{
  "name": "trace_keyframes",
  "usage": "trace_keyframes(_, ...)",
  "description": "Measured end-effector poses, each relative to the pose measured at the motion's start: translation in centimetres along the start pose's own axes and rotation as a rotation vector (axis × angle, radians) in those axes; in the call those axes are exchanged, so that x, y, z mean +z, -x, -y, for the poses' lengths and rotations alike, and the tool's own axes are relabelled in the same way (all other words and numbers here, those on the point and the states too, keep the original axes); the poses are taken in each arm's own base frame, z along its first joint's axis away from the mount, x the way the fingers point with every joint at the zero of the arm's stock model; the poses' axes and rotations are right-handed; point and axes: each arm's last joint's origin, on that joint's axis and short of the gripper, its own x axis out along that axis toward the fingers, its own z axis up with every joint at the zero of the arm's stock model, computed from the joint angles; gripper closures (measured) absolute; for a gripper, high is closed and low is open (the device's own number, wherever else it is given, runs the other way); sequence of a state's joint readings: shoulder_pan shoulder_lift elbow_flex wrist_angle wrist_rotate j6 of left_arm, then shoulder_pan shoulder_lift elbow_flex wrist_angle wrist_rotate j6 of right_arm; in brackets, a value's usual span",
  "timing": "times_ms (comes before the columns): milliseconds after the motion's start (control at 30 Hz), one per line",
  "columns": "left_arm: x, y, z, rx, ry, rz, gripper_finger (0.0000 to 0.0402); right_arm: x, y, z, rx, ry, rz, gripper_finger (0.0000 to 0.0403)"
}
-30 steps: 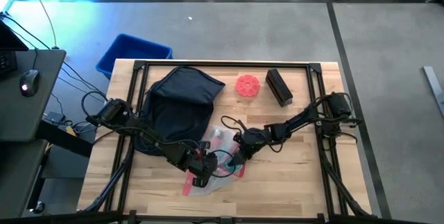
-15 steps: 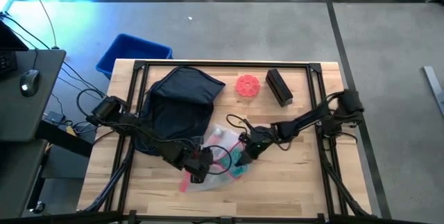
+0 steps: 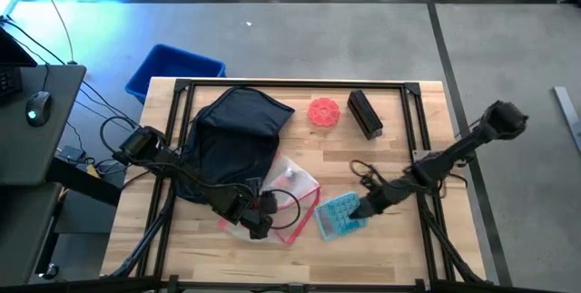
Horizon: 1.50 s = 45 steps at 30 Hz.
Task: Unpack backpack
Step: Remove the blue calculator from the transparent pink zip bag
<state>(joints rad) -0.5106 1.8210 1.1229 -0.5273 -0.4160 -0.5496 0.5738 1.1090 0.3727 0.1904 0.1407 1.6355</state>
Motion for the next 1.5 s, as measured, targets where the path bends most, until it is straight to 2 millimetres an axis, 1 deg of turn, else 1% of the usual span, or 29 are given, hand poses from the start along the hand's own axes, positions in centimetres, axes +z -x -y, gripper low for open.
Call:
trace_keyframes(133,0.0,0.1,0.1,-0.004,0.000,0.004,0.0402,0.1,0.7,-1.2,0.113,0.011,0.220,0.0334)
trace_keyframes(200,0.0,0.1,0.1,-0.004,0.000,0.005,0.0402,0.8,0.8,-1.9,0.143,0.010,0.321,0.0334)
trace_keyframes(267,0.1,0.1,0.1,-0.007,0.002,0.007,0.0402,2.2,0.7,-2.0,0.132,-0.002,0.439,0.0334)
trace_keyframes(367,0.1,0.1,0.1,-0.010,0.003,0.008,0.0402,5.0,0.6,-2.0,0.115,-0.018,0.590,0.0334)
trace_keyframes(467,0.1,0.1,0.2,-0.022,0.005,0.008,0.0402,8.4,1.1,-2.0,0.100,-0.033,0.698,0.0334)
trace_keyframes(633,0.2,0.1,0.2,-0.031,0.006,0.006,0.0402,14.0,2.2,-0.5,0.037,-0.070,0.802,0.0334)
trace_keyframes(767,0.2,0.1,0.2,-0.034,0.007,0.008,0.0402,17.8,2.4,0.9,0.048,-0.124,0.894,0.0334)
trace_keyframes(867,0.2,0.1,0.2,-0.036,0.008,0.010,0.0402,19.9,1.6,2.1,0.095,-0.173,0.917,0.0334)
trace_keyframes(967,0.2,0.1,0.2,-0.037,0.008,0.010,0.0402,21.7,0.0,2.6,0.091,-0.208,0.895,0.0334)
trace_keyframes(1133,0.2,0.1,0.3,-0.051,0.006,0.001,0.0402,24.5,-3.2,1.9,0.063,-0.168,0.841,0.0334)
trace_keyframes(1200,0.2,0.2,0.3,-0.061,0.007,-0.004,0.0402,25.4,-3.9,1.8,0.065,-0.185,0.838,0.0334)
trace_keyframes(1267,0.2,0.2,0.3,-0.071,0.009,-0.009,0.0402,26.4,-4.2,1.7,0.070,-0.200,0.851,0.0334)
trace_keyframes(1300,0.2,0.2,0.3,-0.072,0.010,-0.009,0.0402,26.8,-4.3,1.8,0.066,-0.204,0.853,0.0329)
trace_keyframes(1367,0.2,0.2,0.3,-0.072,0.021,-0.010,0.0402,27.5,-4.3,1.8,0.047,-0.217,0.856,0.0303)
trace_keyframes(1500,0.2,0.2,0.4,-0.074,0.037,-0.008,0.0402,28.2,-4.1,1.9,-0.018,-0.242,0.837,0.0260)
